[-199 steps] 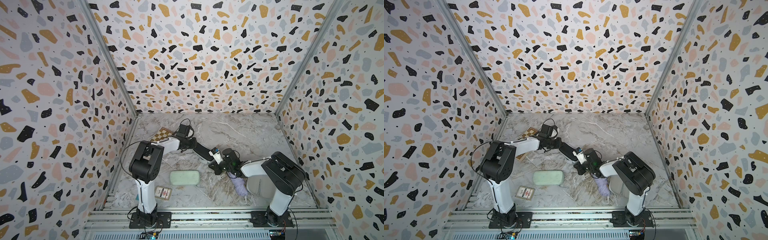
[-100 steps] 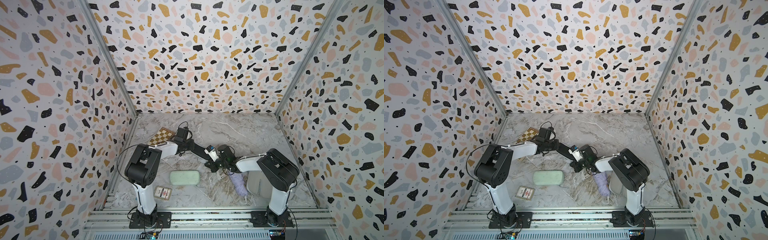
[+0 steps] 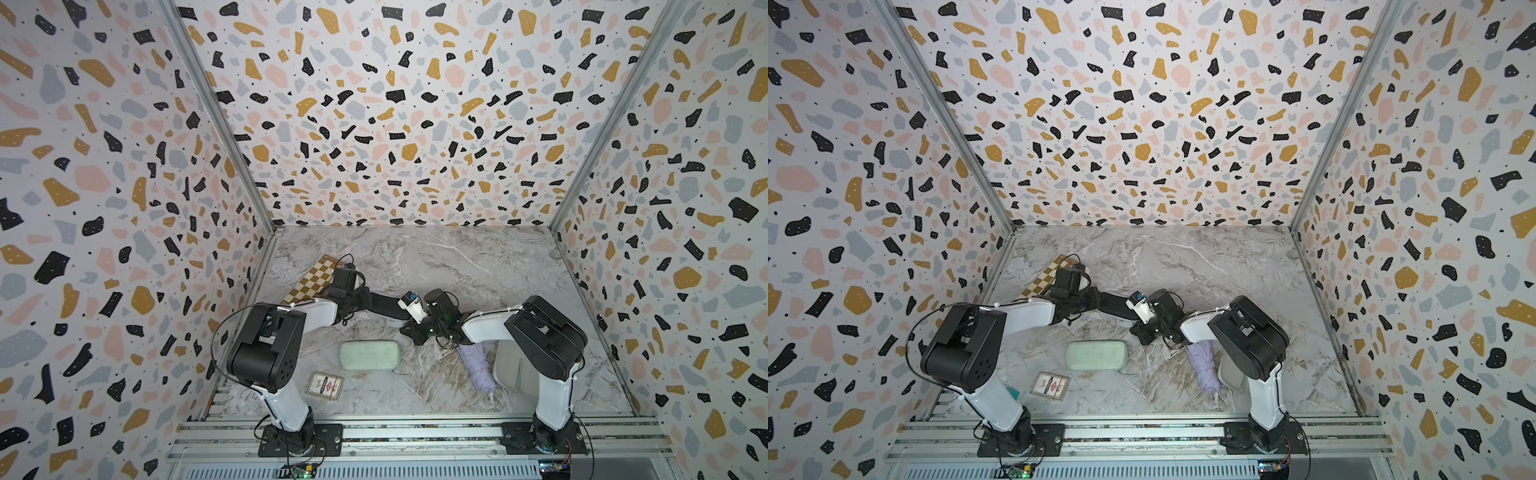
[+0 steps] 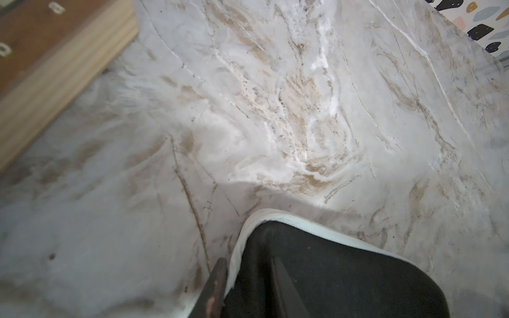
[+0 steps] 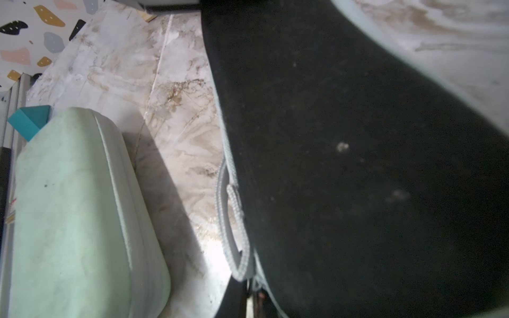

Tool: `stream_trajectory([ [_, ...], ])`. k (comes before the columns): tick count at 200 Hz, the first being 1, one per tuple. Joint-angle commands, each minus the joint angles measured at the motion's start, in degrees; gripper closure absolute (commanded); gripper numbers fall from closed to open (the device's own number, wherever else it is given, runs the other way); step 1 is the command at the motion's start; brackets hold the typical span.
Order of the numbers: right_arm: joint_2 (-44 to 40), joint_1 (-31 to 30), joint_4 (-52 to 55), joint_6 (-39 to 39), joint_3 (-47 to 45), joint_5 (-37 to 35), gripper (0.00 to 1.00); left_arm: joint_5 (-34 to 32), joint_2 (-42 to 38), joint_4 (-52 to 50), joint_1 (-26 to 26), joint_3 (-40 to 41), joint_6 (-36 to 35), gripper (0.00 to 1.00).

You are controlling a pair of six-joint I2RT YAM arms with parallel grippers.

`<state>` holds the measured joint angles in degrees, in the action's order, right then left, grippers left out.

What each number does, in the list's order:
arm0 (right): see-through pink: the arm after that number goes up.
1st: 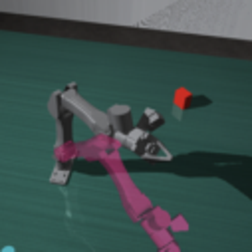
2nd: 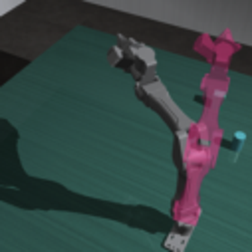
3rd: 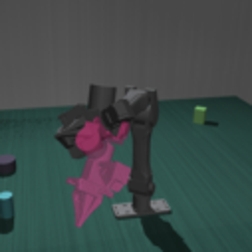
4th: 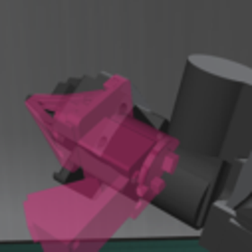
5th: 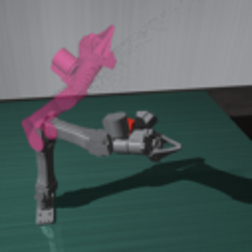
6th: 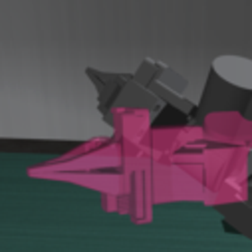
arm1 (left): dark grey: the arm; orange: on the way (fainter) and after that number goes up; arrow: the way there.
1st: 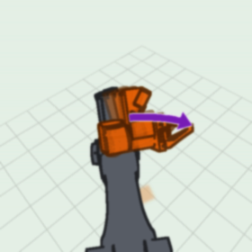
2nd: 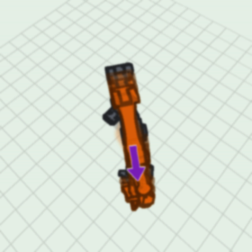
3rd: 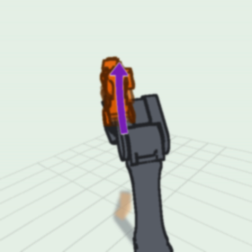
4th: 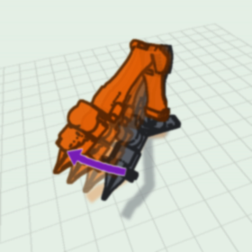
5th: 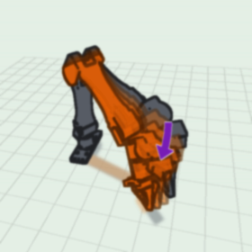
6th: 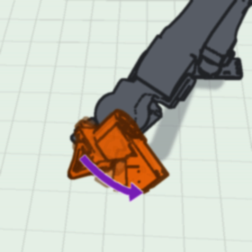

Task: Put umbrellas into zippered umbrella sleeves
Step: Zip the zipper on the umbrella sleeve, then pick up the umbrella from the center of the board.

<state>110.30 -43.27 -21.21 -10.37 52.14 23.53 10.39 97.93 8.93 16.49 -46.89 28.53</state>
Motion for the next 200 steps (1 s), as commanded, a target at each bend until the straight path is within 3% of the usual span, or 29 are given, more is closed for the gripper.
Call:
stream_trajectory([
  [1,0.19,0.4,2.41,-0.7,0.26,-5.07,0.83,2.47,-1.12,-6.97,1.42,3.24,-0.43,0.66],
  [44,-2.27,0.19,3.66,-1.28,-0.99,-7.21,0.64,-1.9,-5.99,-9.52,1.27,3.95,-0.39,0.37],
  [77,-7.08,0.2,3.59,-2.02,-4.5,-8.94,0.53,-2.23,-9.8,-10.5,1.27,4.09,-0.08,0.22],
  [110,-15.69,0.06,3.11,-3.27,-9.69,-10.8,0.45,-5.27,-18.84,-13.29,1.68,5.45,1.2,0.1],
  [114,-17.0,0.11,2.96,-3.48,-10.46,-11.13,0.44,-5.65,-20.3,-13.9,1.81,5.64,1.25,0.0],
  [126,-21.45,0.11,1.96,-4.48,-13.28,-12.26,0.41,-6.41,-24.67,-15.34,3.17,6.23,1.26,0.01],
  [146,-29.71,0.11,0.29,-6.6,-18.54,-15.38,0.27,-5.96,-31.77,-16.15,8.69,7.57,1.65,0.01],
  [149,-30.8,0.11,0.3,-6.93,-19.23,-15.99,0.17,-6.42,-32.62,-16.36,10.06,7.71,1.88,0.01],
  [158,-34.23,0.18,1.02,-7.69,-20.72,-17.91,0.01,-8.13,-35.2,-17.21,14.6,7.67,2.22,0.01],
  [200,-45.88,2.45,12.75,-14.27,-22.9,-27.69,0.0,-7.35,-37.99,-13.16,33.79,8.55,6.15,0.01],
])
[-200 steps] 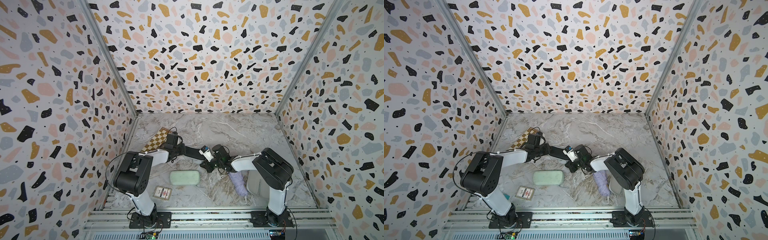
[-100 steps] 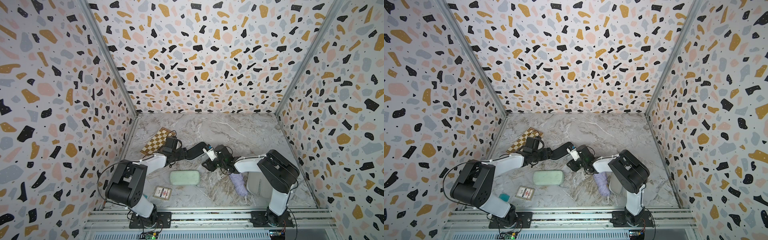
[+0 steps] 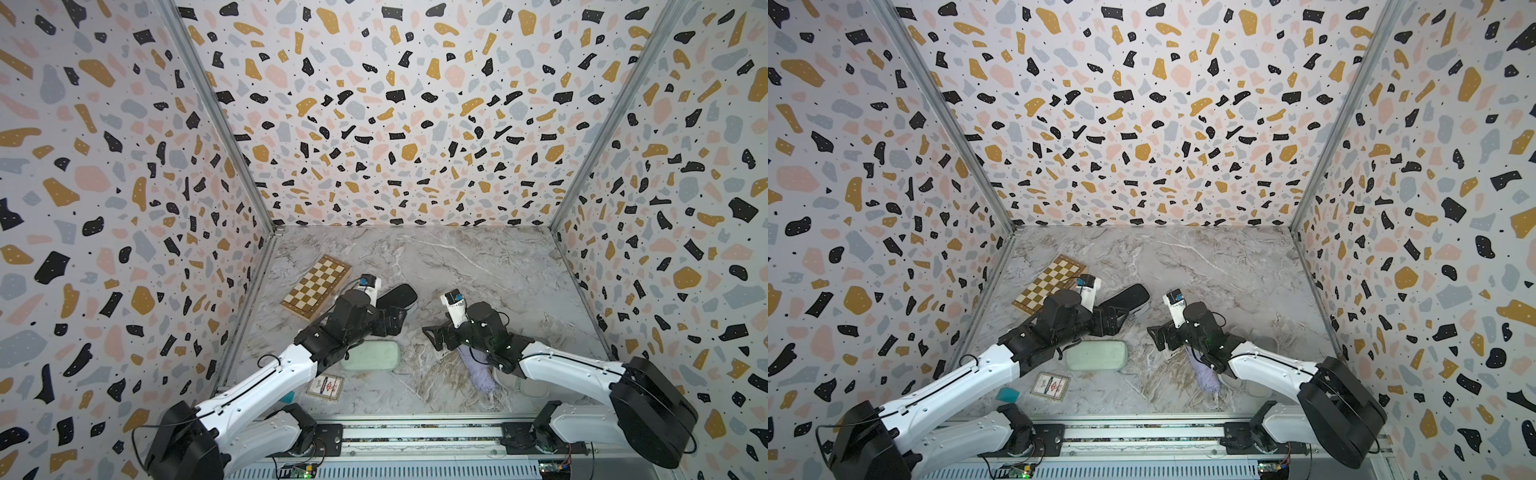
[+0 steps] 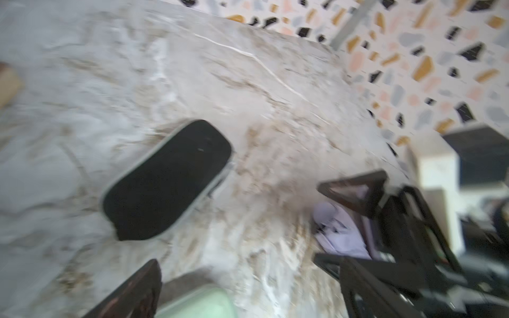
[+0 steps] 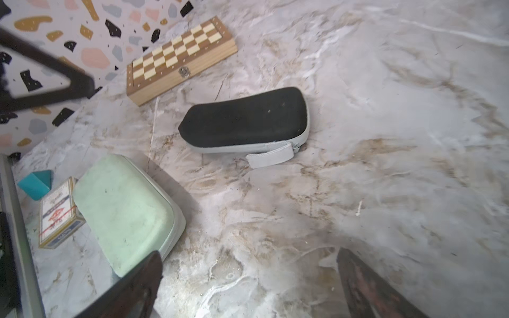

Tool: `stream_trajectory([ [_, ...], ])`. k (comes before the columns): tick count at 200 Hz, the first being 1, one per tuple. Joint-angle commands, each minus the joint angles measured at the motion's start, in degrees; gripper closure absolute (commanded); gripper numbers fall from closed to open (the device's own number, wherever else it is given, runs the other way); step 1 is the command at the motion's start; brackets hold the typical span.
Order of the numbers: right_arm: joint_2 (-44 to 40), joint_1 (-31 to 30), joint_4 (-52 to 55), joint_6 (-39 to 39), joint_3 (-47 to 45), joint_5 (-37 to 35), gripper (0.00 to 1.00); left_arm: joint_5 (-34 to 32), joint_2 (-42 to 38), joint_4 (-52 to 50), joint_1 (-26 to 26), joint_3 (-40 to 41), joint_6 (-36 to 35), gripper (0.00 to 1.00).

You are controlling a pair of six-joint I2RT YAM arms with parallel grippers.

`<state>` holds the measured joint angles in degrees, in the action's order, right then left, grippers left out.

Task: Put umbrellas into zippered umbrella sleeves
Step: Pick up the umbrella from the center of the board.

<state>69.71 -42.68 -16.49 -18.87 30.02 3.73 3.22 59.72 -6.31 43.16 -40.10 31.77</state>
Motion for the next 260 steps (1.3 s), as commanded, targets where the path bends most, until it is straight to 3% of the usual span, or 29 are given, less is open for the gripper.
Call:
stream_trajectory([
  [1,-5.46,2.01,8.17,-6.19,-0.81,-8.05,0.0,-0.21,0.31,2.25,7.56,1.76,3.02,0.01],
  [18,-8.32,5.04,15.14,-12.11,0.71,-9.01,0.0,-2.05,2.76,5.79,13.61,2.21,5.85,0.01],
  [36,-10.62,6.77,23.05,-12.57,4.14,-12.04,0.0,-4.3,7.48,9.98,18.53,2.1,7.98,0.0],
  [55,-12.54,12.47,27.94,-12.77,4.67,-13.23,0.0,-4.23,14.21,12.41,21.51,-0.26,8.84,0.0],
  [75,-14.46,18.37,30.44,-11.89,3.52,-12.39,0.0,-3.49,20.63,14.85,22.03,-3.33,9.95,0.0],
  [115,-21.97,19.97,29.76,-12.33,2.67,-12.87,0.0,-6.02,32.72,14.57,24.73,-11.18,10.54,0.0],
  [182,-18.23,24.2,27.7,-11.89,-0.42,-9.68,0.0,-4.48,49.06,11.12,25.77,-23.86,10.99,0.03],
  [238,-18.21,25.54,26.52,-11.54,-1.82,-7.74,0.0,-7.81,58.76,1.57,25.76,-34.64,9.29,0.12],
  [260,-19.47,25.71,26.99,-11.53,-1.88,-8.17,0.0,-8.89,61.57,0.12,25.75,-37.07,8.69,0.24],
])
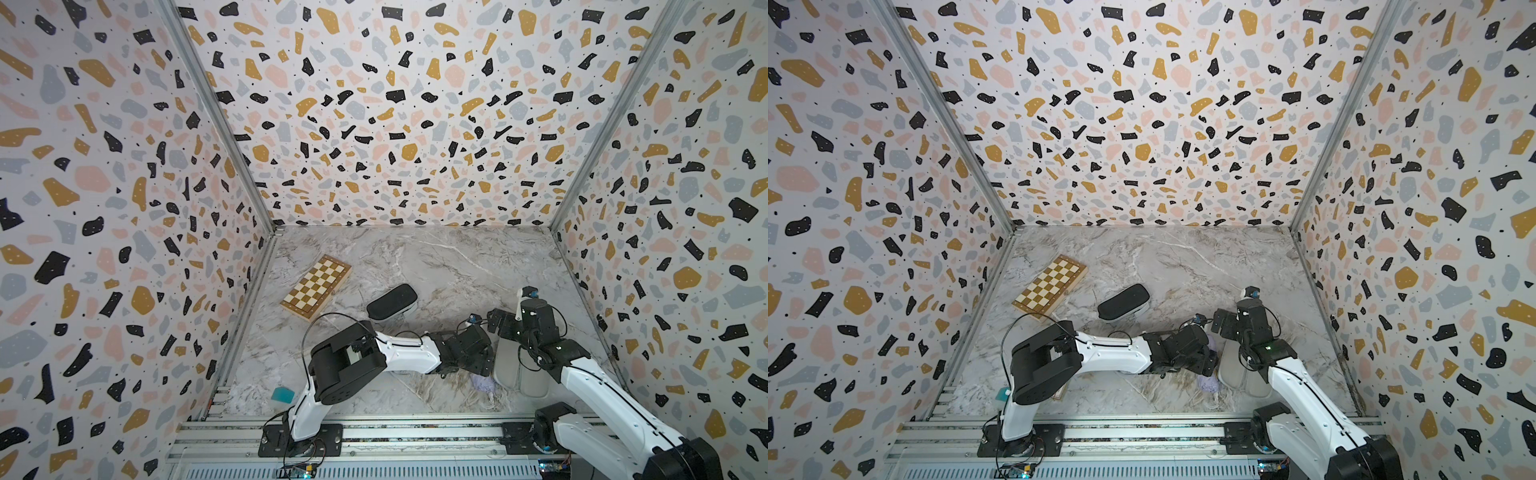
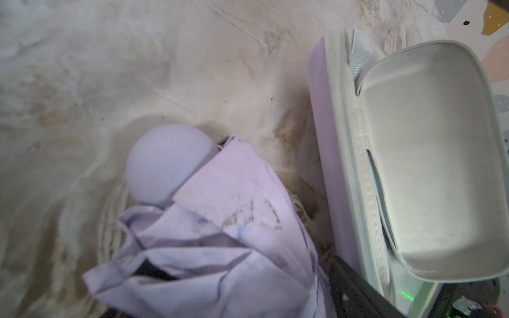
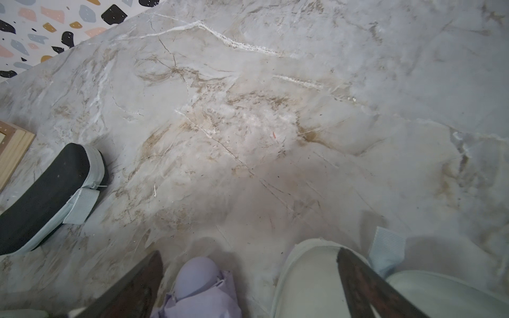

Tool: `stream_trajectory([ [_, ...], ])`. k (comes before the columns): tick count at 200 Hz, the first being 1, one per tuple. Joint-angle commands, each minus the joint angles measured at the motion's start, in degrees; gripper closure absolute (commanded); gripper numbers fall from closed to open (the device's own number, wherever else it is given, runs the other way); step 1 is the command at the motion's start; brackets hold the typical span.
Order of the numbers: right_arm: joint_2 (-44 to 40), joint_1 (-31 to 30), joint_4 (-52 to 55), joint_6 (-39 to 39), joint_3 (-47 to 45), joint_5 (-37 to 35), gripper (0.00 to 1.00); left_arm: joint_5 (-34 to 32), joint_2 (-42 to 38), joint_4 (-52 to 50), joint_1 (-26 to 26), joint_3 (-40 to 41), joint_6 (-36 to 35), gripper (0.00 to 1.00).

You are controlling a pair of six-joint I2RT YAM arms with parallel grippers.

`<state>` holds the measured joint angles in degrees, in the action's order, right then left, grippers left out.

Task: Put umbrellas into zippered umbrella sleeves
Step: Pick up the umbrella from the center of the board, then move the umbrella sleeve at the center of the board, then place the umbrella at the center of the board.

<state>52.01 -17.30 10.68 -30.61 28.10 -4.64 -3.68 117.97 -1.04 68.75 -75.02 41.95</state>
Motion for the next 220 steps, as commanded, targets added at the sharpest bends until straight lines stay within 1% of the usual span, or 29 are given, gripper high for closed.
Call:
stream_trajectory([
  [1,-1.75,0.34,-0.15,0.16,0.03,0.18,0.0,-2.05,3.36,-5.17,0.2,-2.14,-1.51,0.24],
  [9,-1.86,0.47,-0.09,0.18,-0.01,0.29,0.0,-2.5,3.75,-5.33,0.07,-2.33,-1.58,0.3],
  [20,-1.73,0.51,0.2,0.16,-0.15,0.84,0.0,-2.84,3.76,-5.63,-0.11,-2.49,-1.86,0.34],
  [36,-1.22,0.51,-0.36,-0.57,-0.78,2.59,0.0,-3.4,2.94,-5.18,-0.75,-1.67,-2.22,0.5],
  [47,-0.62,0.38,-0.58,-0.85,-0.94,3.49,0.0,-4.48,2.05,-6.06,-1.28,-1.19,-2.68,0.54],
  [61,0.43,0.25,-0.26,-0.9,-1.03,2.79,0.0,-6.01,0.33,-5.86,-2.14,0.88,-2.75,0.56],
  [89,4.88,-0.21,-0.71,-1.12,-0.72,3.65,0.06,-5.57,-3.59,-2.18,-5.17,7.75,-2.34,0.58],
  [105,7.6,-1.51,-0.29,-1.12,-0.27,4.78,0.14,-4.65,-5.73,-0.71,-7.45,11.56,-2.23,0.58],
  [115,8.51,-2.97,-0.31,-1.37,-0.53,4.31,0.18,-4.55,-7.32,-0.31,-8.71,13.68,-2.28,0.58],
  [137,10.32,-4.61,-0.42,-1.48,-0.85,3.68,0.2,-5.15,-10.38,0.54,-10.71,17.32,-2.56,0.59],
  [153,12.15,-5.32,-2.38,-1.45,-0.93,4.54,0.21,-4.83,-11.18,1.01,-11.14,18.22,-2.73,0.58],
  [176,14.87,-6.74,-8.04,-1.03,-1.55,9.2,0.24,-3.93,-11.36,0.84,-11.27,18.24,-2.92,0.57],
  [197,17.88,-8.17,-11.66,-0.86,-1.09,11.73,0.26,-3.4,-11.95,1.55,-11.27,18.88,-2.81,0.55],
  [220,21.3,-9.36,-14.0,-1.18,0.46,11.44,0.27,-3.33,-12.31,2.23,-11.27,19.62,-2.88,0.48],
])
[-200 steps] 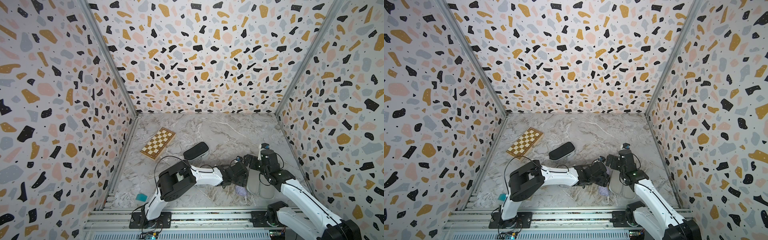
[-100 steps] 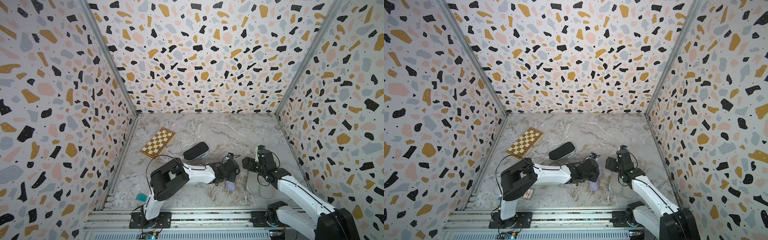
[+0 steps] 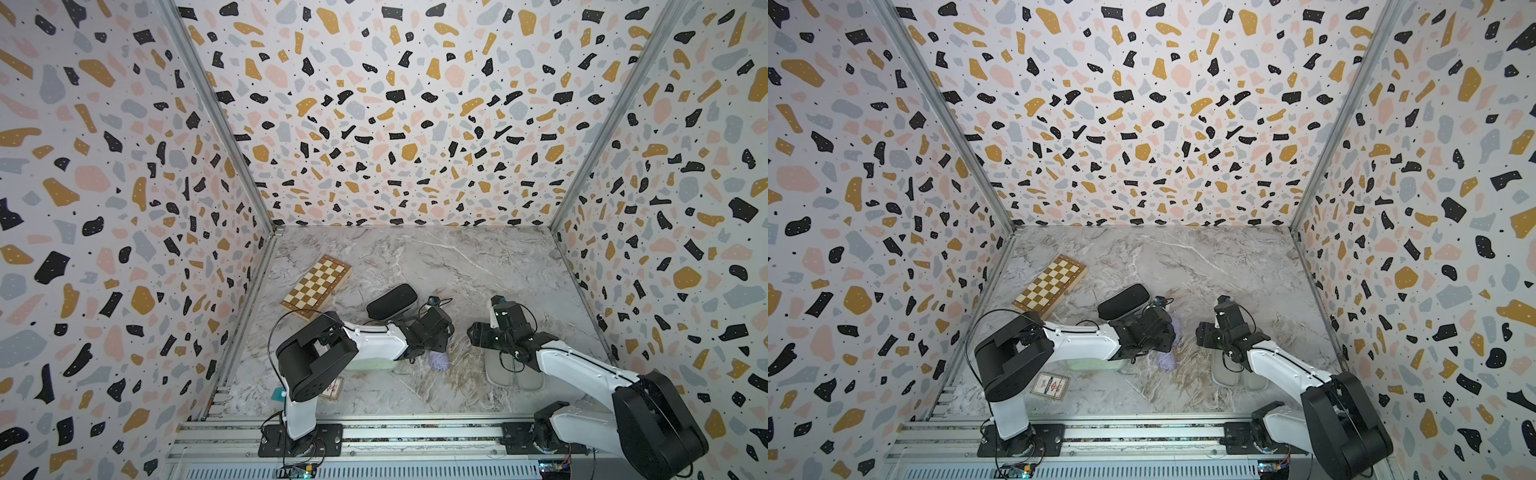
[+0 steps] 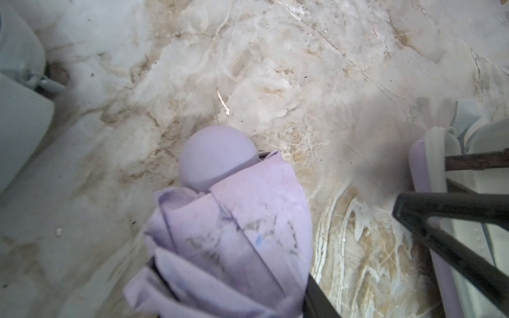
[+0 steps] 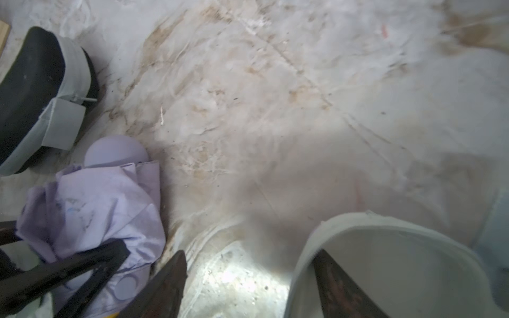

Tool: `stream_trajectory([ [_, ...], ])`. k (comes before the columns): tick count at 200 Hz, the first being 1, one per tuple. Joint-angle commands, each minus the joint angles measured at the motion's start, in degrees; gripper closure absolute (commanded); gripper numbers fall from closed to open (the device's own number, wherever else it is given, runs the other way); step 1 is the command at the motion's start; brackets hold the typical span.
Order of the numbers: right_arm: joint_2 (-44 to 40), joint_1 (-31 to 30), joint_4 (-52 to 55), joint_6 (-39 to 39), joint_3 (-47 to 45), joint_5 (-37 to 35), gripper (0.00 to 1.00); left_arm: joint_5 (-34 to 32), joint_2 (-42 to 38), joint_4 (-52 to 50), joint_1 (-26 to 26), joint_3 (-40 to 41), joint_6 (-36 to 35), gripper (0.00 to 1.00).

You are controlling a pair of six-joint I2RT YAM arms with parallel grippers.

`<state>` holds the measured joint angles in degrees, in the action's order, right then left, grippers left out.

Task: Put umbrellas into zippered umbrella sleeves
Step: Place the umbrella at the center of the board.

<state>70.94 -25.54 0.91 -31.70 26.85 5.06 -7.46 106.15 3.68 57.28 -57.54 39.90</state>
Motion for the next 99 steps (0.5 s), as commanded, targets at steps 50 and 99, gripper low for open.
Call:
stream_trajectory([
  [50,12.11,-2.5,-13.15,-2.67,6.88,2.79,0.27,-1.52,-3.21,-2.92,0.16,4.28,-1.12,0.32],
  [99,17.25,-4.42,-16.4,-3.6,13.06,2.21,0.27,-0.2,-2.08,-3.68,0.29,3.41,-0.83,0.15],
])
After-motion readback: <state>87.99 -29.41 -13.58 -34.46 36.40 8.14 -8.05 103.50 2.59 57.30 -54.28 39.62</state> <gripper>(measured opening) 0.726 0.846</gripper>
